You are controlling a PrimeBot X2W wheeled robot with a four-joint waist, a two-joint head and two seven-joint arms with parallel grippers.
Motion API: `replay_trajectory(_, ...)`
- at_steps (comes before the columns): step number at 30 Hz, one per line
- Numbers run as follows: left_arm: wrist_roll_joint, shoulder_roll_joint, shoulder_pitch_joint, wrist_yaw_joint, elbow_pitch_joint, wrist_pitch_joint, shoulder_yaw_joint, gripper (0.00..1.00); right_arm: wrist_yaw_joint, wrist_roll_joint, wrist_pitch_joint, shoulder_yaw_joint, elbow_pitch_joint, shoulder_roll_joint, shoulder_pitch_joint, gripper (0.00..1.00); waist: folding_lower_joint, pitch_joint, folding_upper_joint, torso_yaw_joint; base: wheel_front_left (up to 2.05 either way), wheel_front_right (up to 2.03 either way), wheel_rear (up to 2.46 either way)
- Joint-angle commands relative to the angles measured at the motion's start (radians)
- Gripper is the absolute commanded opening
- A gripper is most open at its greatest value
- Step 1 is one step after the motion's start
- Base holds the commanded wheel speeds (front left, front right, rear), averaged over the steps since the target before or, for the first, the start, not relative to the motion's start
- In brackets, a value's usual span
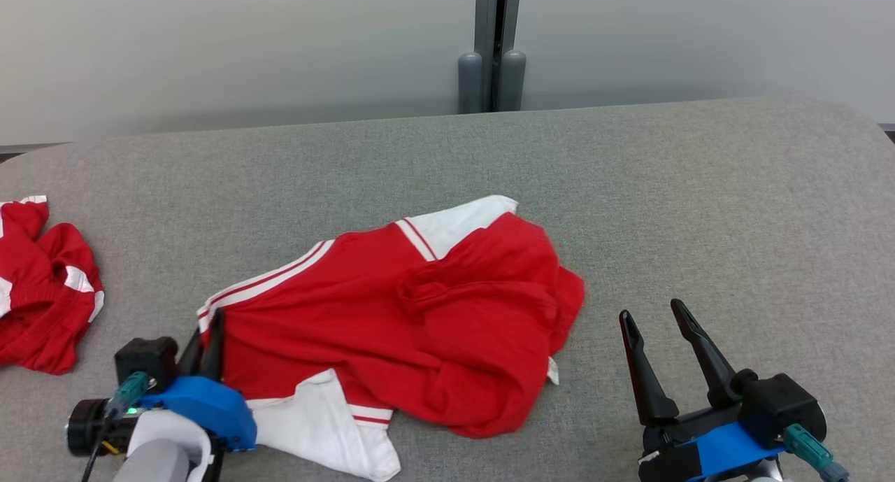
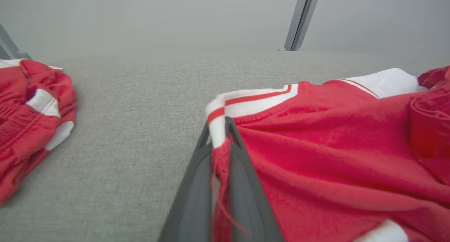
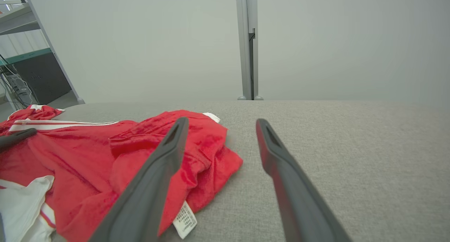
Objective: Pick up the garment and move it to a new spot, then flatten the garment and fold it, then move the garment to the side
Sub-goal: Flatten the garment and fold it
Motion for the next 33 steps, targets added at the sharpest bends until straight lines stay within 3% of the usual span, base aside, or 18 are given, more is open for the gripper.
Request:
replay_trajectory(1, -0.007, 0.020, 0.023, 0.009, -0.005, -0.005, 0.021, 0.00, 0.000, 0.002, -0.003, -0.002, 0.005, 0.000, 0.005, 1.00, 0.0000, -0.002, -0.0001, -0.001, 0.00, 0.00, 0.00)
replay_trajectory(7, -0.001, 0.038, 0.081, 0.039, -0.032, -0.005, 0.064, 0.03, 0.000, 0.007, -0.003, -0.007, 0.017, -0.002, 0.015, 1.00, 0.0000, -0.013, -0.0001, 0.003, 0.00, 0.00, 0.00)
replay_trajectory(8, 0.000, 0.036, 0.086, 0.039, -0.038, -0.005, 0.068, 0.44, 0.000, 0.007, -0.003, -0.007, 0.018, -0.002, 0.016, 1.00, 0.0000, -0.015, -0.0001, 0.005, 0.00, 0.00, 0.00)
replay_trajectory(9, 0.001, 0.033, 0.089, 0.039, -0.049, -0.005, 0.071, 1.00, 0.000, 0.006, -0.003, -0.007, 0.019, -0.002, 0.016, 1.00, 0.0000, -0.017, -0.0001, 0.006, 0.00, 0.00, 0.00)
replay_trajectory(17, 0.065, 0.007, 0.111, 0.058, -0.254, -0.004, 0.139, 1.00, 0.000, 0.005, -0.003, -0.015, 0.018, -0.001, 0.019, 1.00, 0.0000, -0.031, -0.0001, 0.026, 0.00, 0.00, 0.00)
replay_trajectory(24, 0.139, -0.051, 0.168, 0.024, -0.447, -0.004, 0.179, 1.00, 0.000, 0.003, -0.003, -0.024, 0.018, -0.001, 0.029, 1.00, 0.0000, -0.049, -0.0001, 0.045, 0.00, 0.00, 0.00)
replay_trajectory(33, 0.208, -0.101, 0.243, 0.024, -0.477, -0.004, 0.158, 1.00, 0.000, 0.000, -0.003, -0.029, 0.029, 0.000, 0.051, 1.00, 0.0000, -0.093, -0.0001, 0.072, 0.00, 0.00, 0.00)
